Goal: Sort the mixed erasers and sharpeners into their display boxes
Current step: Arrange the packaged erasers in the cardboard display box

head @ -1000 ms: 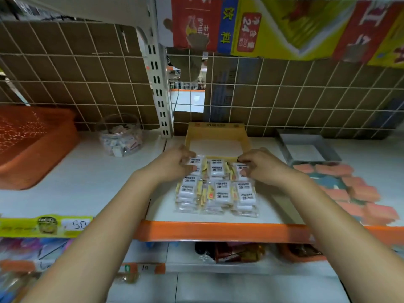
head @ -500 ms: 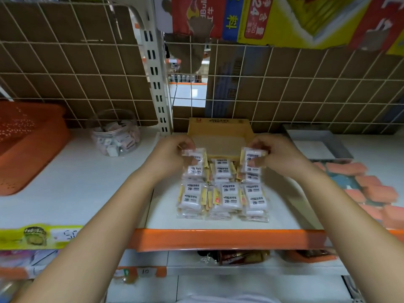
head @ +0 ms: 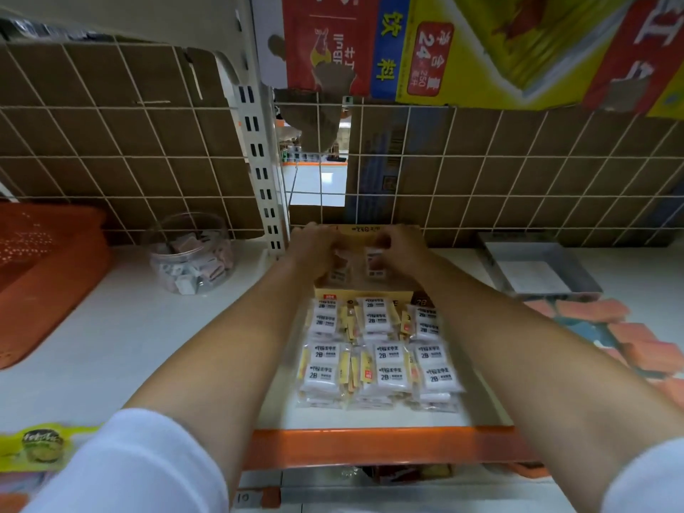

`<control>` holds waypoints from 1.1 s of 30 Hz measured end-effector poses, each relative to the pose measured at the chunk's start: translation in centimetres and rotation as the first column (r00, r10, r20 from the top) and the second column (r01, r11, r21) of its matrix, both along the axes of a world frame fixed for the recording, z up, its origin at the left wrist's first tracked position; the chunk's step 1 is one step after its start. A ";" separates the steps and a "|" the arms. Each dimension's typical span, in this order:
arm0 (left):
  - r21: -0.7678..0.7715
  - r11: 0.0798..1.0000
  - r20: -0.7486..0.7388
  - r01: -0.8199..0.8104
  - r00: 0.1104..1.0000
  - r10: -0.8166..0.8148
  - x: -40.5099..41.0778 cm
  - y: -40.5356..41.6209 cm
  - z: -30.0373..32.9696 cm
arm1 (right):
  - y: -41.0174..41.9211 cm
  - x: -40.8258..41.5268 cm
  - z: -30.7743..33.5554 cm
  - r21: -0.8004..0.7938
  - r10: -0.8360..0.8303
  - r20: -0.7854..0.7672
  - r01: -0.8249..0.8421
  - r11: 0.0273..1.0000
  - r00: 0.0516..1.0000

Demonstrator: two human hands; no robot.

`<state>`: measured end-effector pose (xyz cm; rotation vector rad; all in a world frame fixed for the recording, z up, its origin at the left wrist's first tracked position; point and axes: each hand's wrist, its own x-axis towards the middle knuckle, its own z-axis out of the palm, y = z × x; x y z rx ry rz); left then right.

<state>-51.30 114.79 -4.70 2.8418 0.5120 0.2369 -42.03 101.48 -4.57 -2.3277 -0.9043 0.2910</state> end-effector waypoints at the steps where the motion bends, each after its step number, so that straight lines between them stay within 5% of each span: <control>1: 0.071 0.997 0.001 0.005 1.000 -0.005 0.1 0.0 -0.1 | 0.2 0.2 -0.3 -0.009 0.008 0.034 -0.007 1.000 0.999; 5: 0.236 0.971 0.012 0.047 0.999 -0.051 0.5 0.2 -0.5 | 1.0 0.4 -0.8 -0.118 0.076 0.214 -0.051 0.992 0.974; 11: 0.227 0.963 -0.079 0.142 0.989 -0.127 0.5 0.5 -0.5 | 0.9 0.5 -0.7 -0.380 0.264 0.513 -0.059 0.923 0.817; 20: 0.180 0.970 -0.121 0.160 0.983 -0.140 0.4 0.0 -0.2 | 0.3 0.9 -1.3 -0.390 0.267 0.313 -0.133 0.911 0.911; 28: 0.013 0.962 0.139 0.273 0.952 -0.272 -5.5 -1.3 1.9 | -6.0 -3.6 2.3 0.068 0.152 0.177 -0.166 0.984 0.972; 33: -0.141 0.977 0.240 0.160 0.963 -0.123 -11.0 -3.0 0.5 | -8.9 -6.8 1.8 0.021 0.265 0.154 -0.272 0.962 0.952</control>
